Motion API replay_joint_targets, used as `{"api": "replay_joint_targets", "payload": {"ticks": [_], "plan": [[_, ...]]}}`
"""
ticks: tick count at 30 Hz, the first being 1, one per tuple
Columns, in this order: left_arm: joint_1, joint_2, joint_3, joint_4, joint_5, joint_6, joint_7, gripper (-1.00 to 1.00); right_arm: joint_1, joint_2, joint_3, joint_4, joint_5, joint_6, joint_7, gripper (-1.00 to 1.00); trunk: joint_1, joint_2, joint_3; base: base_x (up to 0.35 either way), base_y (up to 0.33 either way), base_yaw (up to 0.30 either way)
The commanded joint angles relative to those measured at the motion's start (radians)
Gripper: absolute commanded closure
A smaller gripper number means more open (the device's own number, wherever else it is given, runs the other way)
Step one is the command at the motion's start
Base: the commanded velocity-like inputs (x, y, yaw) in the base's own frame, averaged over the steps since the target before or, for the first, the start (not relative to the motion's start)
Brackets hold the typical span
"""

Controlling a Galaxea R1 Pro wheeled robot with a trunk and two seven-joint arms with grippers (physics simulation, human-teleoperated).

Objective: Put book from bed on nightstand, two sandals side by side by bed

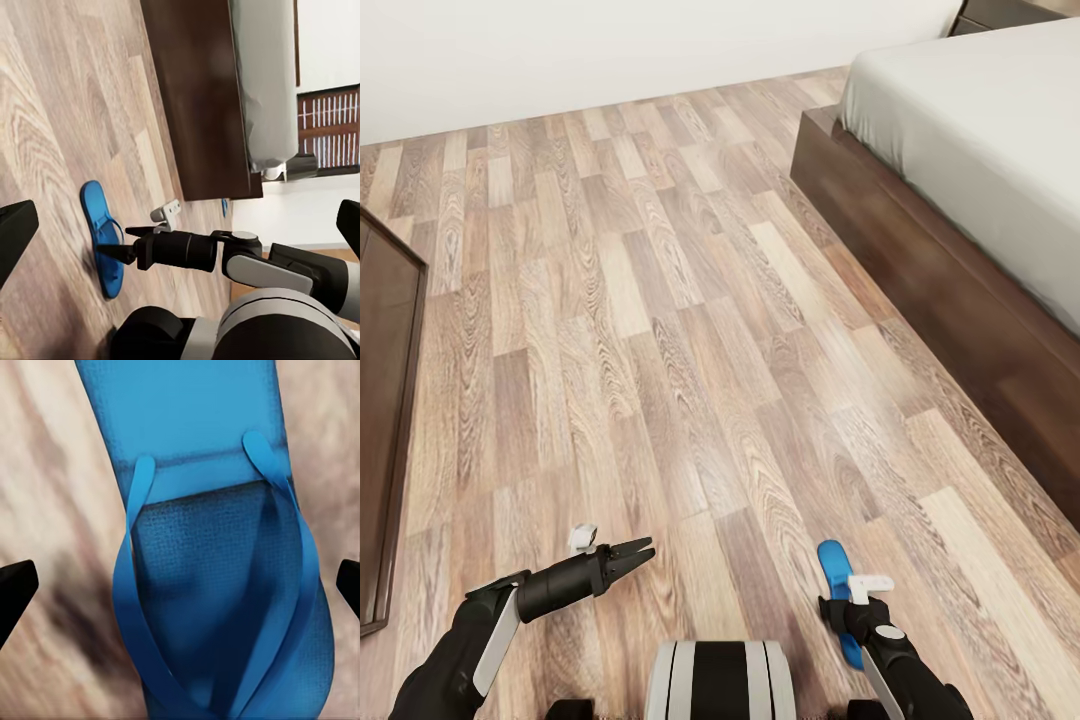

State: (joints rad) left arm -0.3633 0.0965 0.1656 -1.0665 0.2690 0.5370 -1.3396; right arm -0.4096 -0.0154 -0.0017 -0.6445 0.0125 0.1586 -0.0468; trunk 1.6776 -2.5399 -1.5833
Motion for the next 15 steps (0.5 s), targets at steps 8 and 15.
{"api": "replay_joint_targets", "payload": {"ticks": [8, 15], "plan": [[0.000, 0.000, 0.000, 0.000, 0.003, 0.011, -0.003, -1.00, 0.000, 0.000, 0.000, -0.002, 0.001, 0.006, -0.002, -1.00, 0.001, -0.001, -0.012, 0.000, 0.000, 0.000], [0.000, 0.000, 0.000, -0.001, 0.003, 0.011, -0.003, -1.00, 0.000, 0.000, 0.001, -0.003, 0.001, 0.007, -0.002, -1.00, 0.002, -0.002, -0.024, 0.000, 0.000, 0.000]]}}
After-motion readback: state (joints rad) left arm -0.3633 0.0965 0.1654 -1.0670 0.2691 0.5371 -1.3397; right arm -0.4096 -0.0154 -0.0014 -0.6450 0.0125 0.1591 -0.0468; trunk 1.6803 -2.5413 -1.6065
